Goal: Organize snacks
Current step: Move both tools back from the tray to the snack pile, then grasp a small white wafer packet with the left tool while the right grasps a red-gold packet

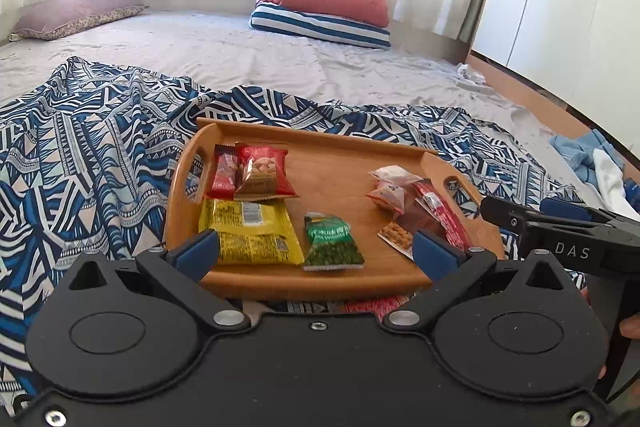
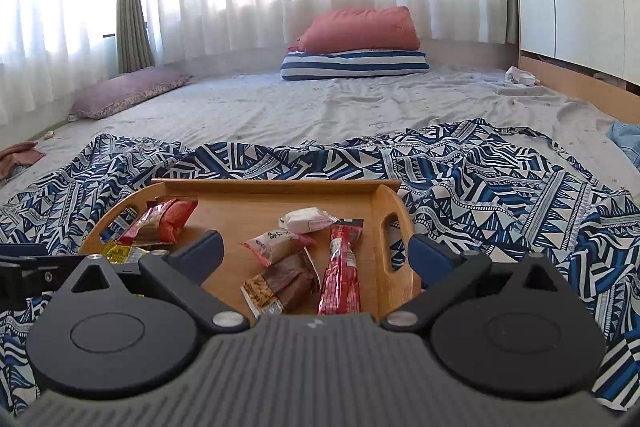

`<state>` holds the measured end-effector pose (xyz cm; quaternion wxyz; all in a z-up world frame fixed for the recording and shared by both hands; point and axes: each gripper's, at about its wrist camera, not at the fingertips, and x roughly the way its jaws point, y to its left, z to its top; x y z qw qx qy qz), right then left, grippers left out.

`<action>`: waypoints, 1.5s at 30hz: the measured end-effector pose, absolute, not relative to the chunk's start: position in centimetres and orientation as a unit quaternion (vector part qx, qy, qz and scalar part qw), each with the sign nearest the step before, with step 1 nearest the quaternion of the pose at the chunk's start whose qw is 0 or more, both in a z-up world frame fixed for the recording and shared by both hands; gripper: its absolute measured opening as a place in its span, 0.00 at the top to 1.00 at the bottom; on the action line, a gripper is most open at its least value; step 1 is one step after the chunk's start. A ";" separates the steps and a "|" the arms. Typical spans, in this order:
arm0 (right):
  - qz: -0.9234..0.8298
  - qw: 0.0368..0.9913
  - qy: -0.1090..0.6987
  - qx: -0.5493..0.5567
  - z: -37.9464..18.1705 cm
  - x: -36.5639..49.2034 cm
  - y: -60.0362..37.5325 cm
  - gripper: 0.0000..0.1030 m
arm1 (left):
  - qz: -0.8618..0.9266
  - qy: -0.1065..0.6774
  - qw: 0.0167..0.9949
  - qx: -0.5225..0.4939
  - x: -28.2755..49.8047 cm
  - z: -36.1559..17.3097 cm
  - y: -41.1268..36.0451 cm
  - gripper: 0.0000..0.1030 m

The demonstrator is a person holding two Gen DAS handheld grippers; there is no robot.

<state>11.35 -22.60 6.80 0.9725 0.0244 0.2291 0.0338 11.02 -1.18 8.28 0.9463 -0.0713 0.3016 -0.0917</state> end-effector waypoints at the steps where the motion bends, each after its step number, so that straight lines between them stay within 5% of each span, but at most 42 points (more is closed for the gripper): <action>1: 0.033 0.973 0.229 0.019 6.7 10.9 -22.6 0.00 | -0.092 0.301 0.946 -0.072 10.6 8.2 -1.2 0.01; 35: 0.026 0.951 0.301 -0.060 -0.6 6.8 -24.7 0.00 | -0.123 0.372 0.918 -0.056 7.3 2.3 -6.0 0.01; 45: 0.036 0.949 0.306 -0.059 -1.5 7.0 -24.6 0.00 | -0.134 0.382 0.913 -0.045 8.0 1.4 -8.7 0.23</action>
